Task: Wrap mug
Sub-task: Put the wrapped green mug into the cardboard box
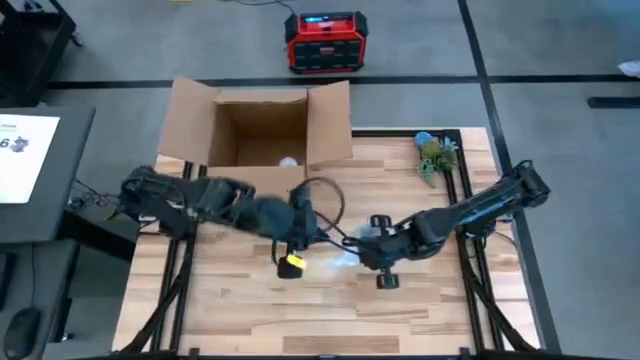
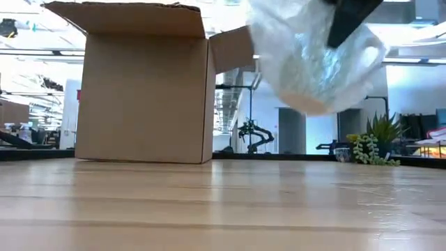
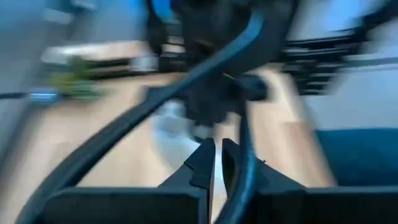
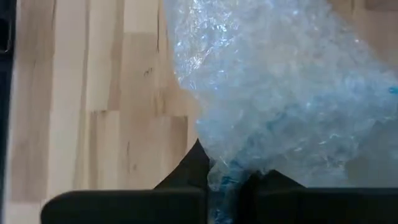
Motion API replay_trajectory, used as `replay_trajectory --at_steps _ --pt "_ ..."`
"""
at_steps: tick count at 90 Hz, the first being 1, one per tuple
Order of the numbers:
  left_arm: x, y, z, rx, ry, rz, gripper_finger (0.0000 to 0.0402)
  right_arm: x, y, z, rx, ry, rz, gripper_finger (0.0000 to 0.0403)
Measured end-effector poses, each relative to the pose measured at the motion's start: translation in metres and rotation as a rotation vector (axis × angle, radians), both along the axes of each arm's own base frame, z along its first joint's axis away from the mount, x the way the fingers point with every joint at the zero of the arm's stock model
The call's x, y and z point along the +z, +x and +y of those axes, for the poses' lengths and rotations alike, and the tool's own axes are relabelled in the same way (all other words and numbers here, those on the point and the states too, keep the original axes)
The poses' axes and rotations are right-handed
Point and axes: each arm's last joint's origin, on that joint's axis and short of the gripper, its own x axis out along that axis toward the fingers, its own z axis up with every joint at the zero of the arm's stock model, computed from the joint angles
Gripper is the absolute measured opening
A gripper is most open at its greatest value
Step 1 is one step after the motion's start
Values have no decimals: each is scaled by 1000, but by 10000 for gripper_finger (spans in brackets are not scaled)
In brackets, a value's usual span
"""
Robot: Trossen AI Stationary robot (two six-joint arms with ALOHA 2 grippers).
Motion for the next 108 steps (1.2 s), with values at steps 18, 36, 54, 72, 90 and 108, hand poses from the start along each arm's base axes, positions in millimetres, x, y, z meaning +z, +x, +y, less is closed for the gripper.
replay_trajectory --at_steps 18,36,54,72,90,108 --pt "-5 0 -3 -142 -11 62 21 10 -8 -8 -83 -34 -31 9" --pt "-27 0 -12 -111 328 183 21 10 -9 -6 -70 -31 -27 9" --pt "-14 -13 11 108 492 271 41 10 -14 0 -59 -37 -20 9" --pt "12 -40 72 216 409 411 131 10 -16 5 -58 -15 -19 9" --pt "0 -44 138 275 274 529 222 8 -22 15 -26 -29 2 10" --pt "-33 -43 179 282 216 653 236 8 -33 28 -24 -17 15 10"
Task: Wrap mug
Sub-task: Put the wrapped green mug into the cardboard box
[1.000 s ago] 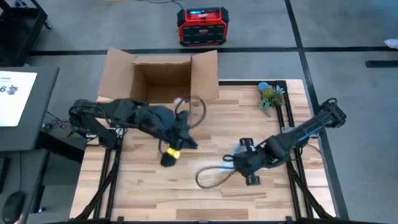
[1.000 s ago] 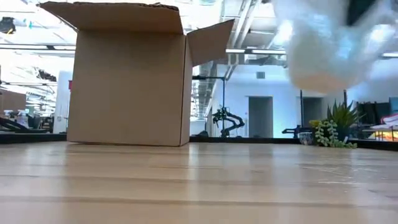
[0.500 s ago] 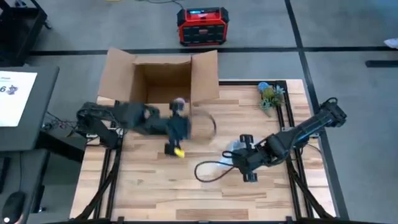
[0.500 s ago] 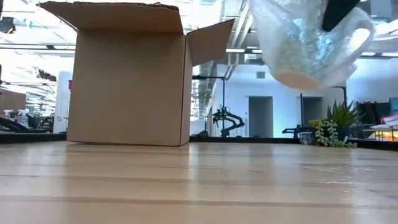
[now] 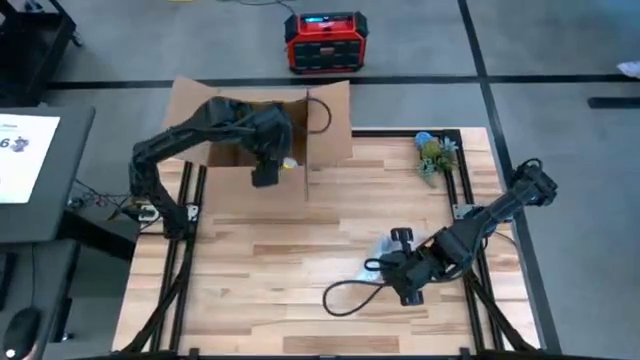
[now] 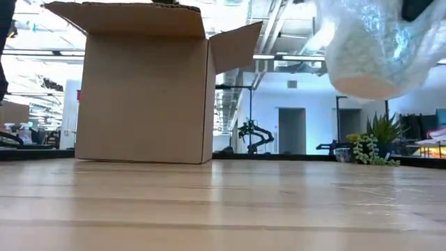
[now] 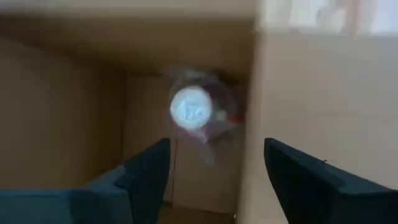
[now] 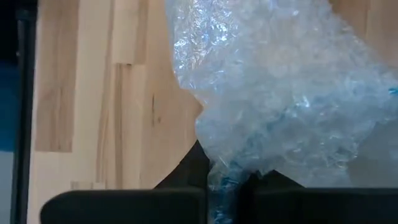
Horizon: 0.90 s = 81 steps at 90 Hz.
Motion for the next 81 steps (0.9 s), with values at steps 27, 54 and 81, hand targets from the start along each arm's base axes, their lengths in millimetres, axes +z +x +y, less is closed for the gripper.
replay_trajectory --at_steps 27,54,81 --pt "-39 13 2 -58 -40 69 100 1 -10 15 9 6 -23 10" --pt "-39 39 -43 -157 -7 -60 13 3 -18 21 11 24 -29 10" --pt "-59 83 -119 -294 -64 -184 5 52 -51 21 111 170 -199 10"
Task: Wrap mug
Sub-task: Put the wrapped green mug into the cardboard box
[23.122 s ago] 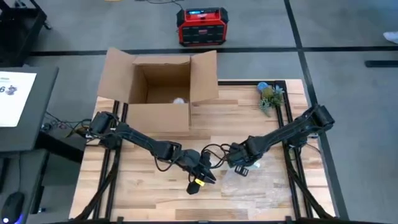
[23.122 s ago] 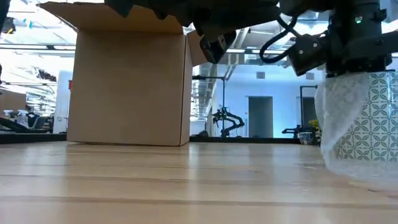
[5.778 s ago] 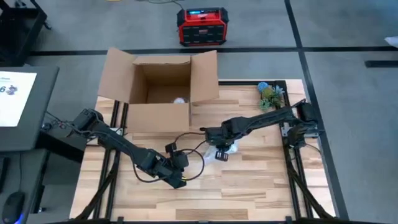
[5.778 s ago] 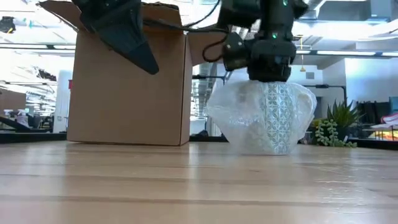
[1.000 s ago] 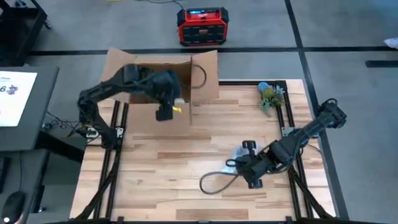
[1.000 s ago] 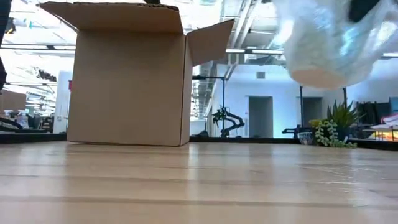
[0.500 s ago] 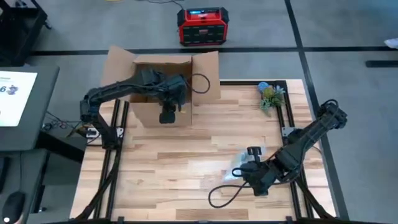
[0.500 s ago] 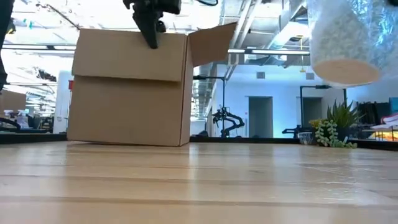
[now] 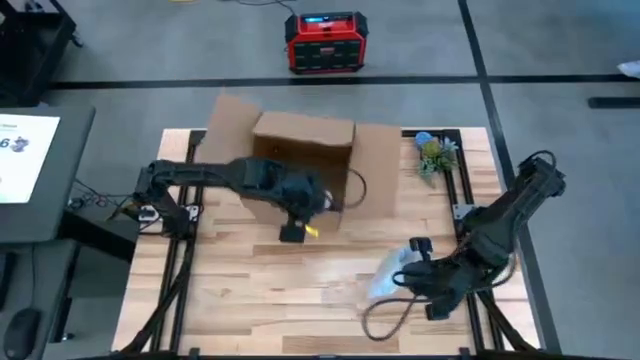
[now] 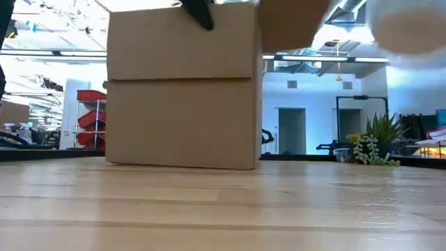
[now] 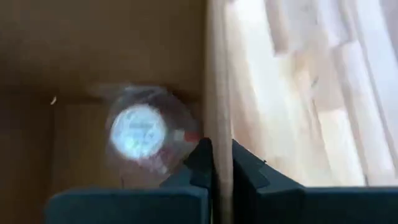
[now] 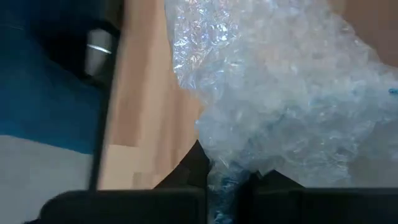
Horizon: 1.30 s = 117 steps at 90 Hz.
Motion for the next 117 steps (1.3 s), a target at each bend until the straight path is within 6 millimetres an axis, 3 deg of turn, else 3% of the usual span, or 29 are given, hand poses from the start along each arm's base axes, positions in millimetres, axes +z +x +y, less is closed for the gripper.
replay_trajectory --at_steps 21,45,58,75,90,107,117 --pt "-6 20 -23 -39 -22 -121 15 69 -23 6 275 33 -315 10" --pt "33 20 -30 -78 -65 -257 33 122 -17 -17 210 -138 -560 9" --pt "45 20 -28 -99 -42 -303 64 143 -9 -39 118 -152 -633 9" --pt "49 17 -29 -116 -50 -304 124 151 4 -63 49 -148 -636 8" --pt "41 21 -30 -112 -41 -265 164 150 6 -63 130 -80 -615 9" --pt "45 16 -35 -102 -61 -272 182 143 6 -64 127 -66 -548 10" --pt "63 1 -38 -87 -95 -328 182 132 19 -68 86 -99 -492 10"
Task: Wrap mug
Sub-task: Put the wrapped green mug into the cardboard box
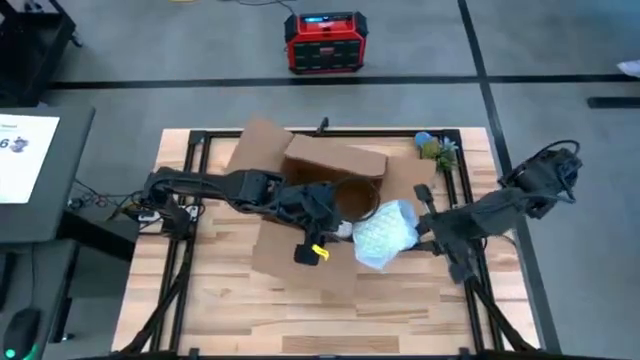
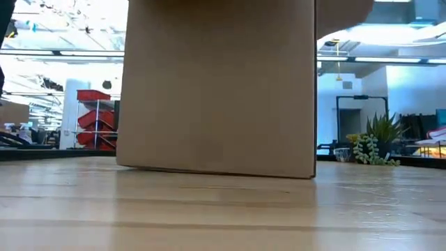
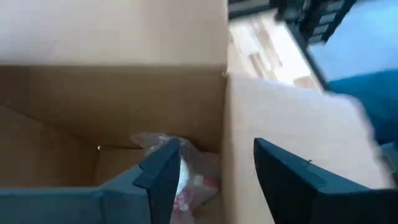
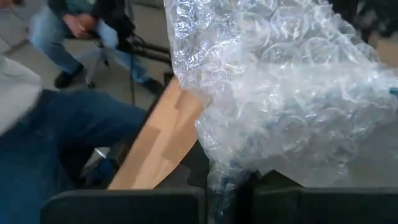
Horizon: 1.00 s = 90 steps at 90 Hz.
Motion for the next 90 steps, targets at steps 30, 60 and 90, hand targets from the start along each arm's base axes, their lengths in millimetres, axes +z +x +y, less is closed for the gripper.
replay_trajectory --at_steps 30,60,90 --pt "70 -81 -1 140 -188 -206 181 -38 80 -31 -111 -71 150 10" --pt "83 -126 -19 213 -157 -231 180 -109 145 -86 -202 -88 637 10" --pt "68 -119 -32 210 -132 -159 180 -170 178 -107 -154 -60 903 10"
